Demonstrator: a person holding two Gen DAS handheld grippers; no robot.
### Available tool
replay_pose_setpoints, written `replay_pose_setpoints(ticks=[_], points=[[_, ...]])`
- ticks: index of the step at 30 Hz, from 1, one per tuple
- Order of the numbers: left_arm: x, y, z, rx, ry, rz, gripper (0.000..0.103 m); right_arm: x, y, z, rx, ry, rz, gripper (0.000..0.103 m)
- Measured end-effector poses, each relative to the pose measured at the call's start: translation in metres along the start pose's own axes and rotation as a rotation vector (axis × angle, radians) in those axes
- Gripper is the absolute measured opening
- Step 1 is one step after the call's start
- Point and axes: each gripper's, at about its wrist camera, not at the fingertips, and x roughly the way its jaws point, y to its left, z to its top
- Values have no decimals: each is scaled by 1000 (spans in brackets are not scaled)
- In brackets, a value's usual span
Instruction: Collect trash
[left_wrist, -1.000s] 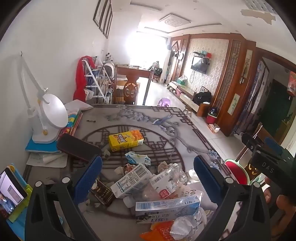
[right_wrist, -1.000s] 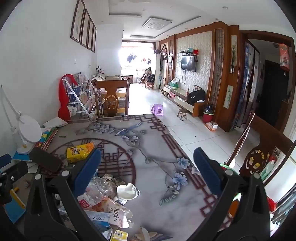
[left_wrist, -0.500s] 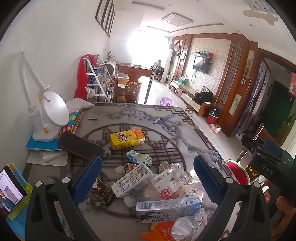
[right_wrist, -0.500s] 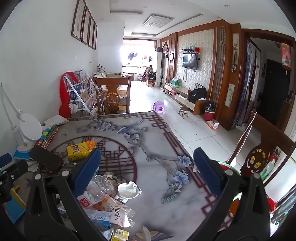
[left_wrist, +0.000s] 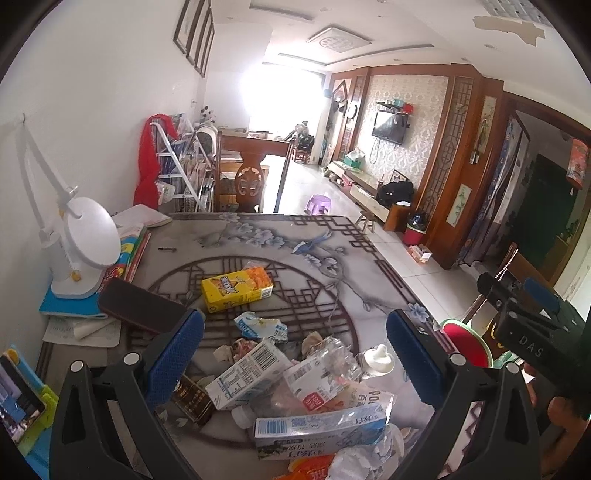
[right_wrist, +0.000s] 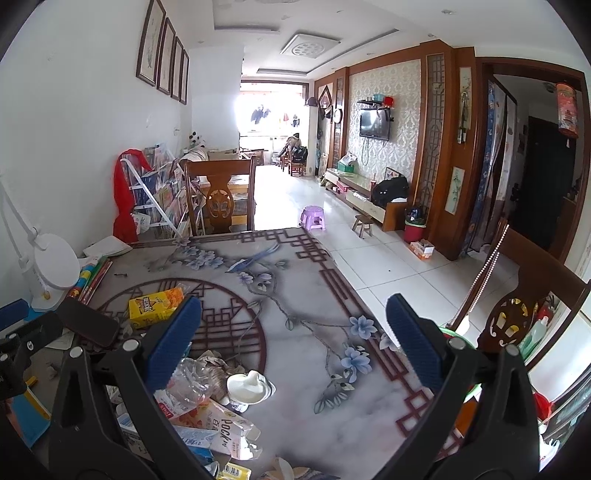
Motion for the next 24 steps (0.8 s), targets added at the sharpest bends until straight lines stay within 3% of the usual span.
replay_pose_setpoints(ticks=[10, 16, 24], points=[[7, -19, 13, 48, -11, -20, 95, 5, -15, 0, 18, 3, -8, 99], [-2, -27, 23, 97, -99, -1, 95, 3, -18, 6, 22, -18, -14, 99], [0, -21, 29, 68, -103, -2, 95, 3, -20, 7, 30, -22, -11, 99]])
